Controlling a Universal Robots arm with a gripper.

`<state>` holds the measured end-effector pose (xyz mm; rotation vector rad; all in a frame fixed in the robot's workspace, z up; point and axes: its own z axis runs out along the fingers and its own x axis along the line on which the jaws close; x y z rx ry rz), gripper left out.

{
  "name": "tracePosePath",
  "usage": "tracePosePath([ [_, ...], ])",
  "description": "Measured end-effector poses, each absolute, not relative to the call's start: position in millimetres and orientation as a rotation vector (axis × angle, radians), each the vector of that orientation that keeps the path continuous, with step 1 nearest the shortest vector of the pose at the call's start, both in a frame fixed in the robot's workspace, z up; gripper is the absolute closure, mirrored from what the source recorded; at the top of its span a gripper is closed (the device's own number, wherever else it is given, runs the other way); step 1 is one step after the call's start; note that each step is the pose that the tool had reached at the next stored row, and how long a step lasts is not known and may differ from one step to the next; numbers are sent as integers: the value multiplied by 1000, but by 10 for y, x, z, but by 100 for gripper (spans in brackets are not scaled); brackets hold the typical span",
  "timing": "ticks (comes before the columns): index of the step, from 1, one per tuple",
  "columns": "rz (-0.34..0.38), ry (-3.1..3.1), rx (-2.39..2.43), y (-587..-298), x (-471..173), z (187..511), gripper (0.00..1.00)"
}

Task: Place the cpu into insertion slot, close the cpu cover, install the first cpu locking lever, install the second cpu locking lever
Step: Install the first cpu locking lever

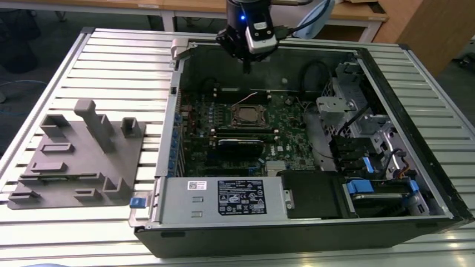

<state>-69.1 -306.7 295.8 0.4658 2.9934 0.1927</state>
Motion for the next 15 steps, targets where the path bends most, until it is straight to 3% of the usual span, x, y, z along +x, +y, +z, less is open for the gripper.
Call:
tracePosePath([
  [15, 193, 2994, 458, -3085, -691, 2802, 89],
])
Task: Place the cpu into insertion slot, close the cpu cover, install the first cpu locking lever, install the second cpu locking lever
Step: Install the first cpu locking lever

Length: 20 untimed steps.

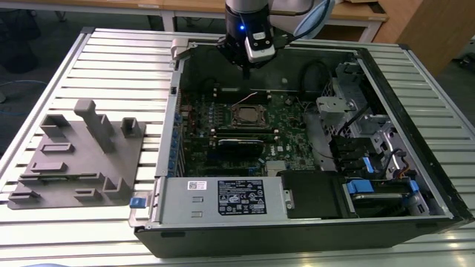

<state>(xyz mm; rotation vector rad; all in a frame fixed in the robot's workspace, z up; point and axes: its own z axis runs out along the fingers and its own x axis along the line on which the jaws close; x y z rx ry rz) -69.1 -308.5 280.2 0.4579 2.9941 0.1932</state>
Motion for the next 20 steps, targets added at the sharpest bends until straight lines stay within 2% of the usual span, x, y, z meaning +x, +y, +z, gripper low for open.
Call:
tracePosePath([
  [20, 194, 2954, 488, -3087, -710, 2554, 89],
])
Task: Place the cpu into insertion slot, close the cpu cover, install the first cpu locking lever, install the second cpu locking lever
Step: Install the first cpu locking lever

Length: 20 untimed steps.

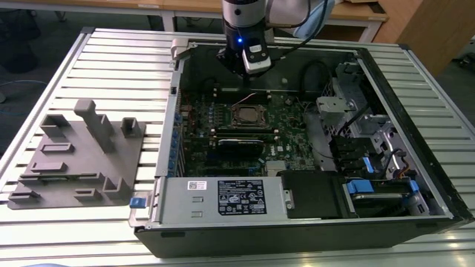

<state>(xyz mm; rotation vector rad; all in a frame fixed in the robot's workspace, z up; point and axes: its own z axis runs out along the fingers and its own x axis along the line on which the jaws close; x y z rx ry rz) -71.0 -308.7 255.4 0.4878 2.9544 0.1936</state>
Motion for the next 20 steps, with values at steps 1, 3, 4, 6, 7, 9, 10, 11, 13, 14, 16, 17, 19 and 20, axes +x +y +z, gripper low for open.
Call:
tracePosePath([
  [1, 193, 2954, 492, -3087, -710, 2552, 89],
  [3, 193, 2954, 492, -3087, -710, 2552, 89],
  [4, 193, 2953, 492, -3087, -709, 2548, 89],
  [6, 194, 2953, 492, -3087, -710, 2519, 89],
  [7, 194, 2953, 492, -3089, -711, 2502, 89],
  [9, 195, 2951, 492, -3093, -711, 2469, 89],
  [10, 195, 2949, 492, -3095, -711, 2456, 89],
  [11, 195, 2948, 491, -3096, -711, 2448, 89],
  [13, 196, 2945, 490, -3097, -712, 2434, 89],
  [14, 196, 2943, 490, -3097, -713, 2424, 89],
  [16, 197, 2939, 489, -3098, -714, 2397, 89],
  [17, 197, 2937, 489, -3099, -714, 2384, 89],
  [19, 198, 2934, 488, -3101, -715, 2361, 89],
  [20, 198, 2933, 487, -3102, -715, 2353, 89],
])
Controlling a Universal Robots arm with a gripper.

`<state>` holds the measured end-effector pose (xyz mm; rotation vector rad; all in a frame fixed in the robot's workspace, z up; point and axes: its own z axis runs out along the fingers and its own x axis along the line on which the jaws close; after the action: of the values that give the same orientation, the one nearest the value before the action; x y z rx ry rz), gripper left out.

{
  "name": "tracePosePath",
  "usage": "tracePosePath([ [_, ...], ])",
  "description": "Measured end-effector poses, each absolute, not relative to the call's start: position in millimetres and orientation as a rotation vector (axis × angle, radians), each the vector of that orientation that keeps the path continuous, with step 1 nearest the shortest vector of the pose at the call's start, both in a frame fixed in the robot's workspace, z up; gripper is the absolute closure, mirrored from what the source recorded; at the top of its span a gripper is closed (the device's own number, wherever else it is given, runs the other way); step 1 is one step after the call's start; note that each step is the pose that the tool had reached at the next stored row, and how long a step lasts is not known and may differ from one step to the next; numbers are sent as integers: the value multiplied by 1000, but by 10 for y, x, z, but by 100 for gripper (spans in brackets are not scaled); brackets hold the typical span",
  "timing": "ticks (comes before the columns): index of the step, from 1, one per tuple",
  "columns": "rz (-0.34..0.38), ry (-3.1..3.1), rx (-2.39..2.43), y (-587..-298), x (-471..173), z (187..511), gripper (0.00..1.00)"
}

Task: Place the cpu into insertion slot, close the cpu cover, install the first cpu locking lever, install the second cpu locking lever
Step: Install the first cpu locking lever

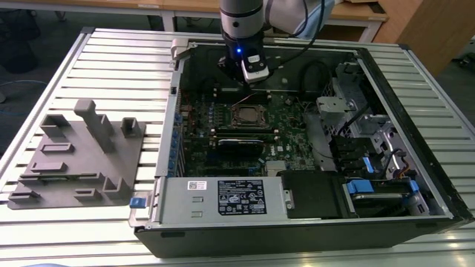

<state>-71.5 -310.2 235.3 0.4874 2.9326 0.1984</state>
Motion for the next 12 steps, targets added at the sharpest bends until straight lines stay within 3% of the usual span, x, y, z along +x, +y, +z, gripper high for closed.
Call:
tracePosePath([
  [12, 201, 2913, 489, -3102, -718, 2305, 89],
])
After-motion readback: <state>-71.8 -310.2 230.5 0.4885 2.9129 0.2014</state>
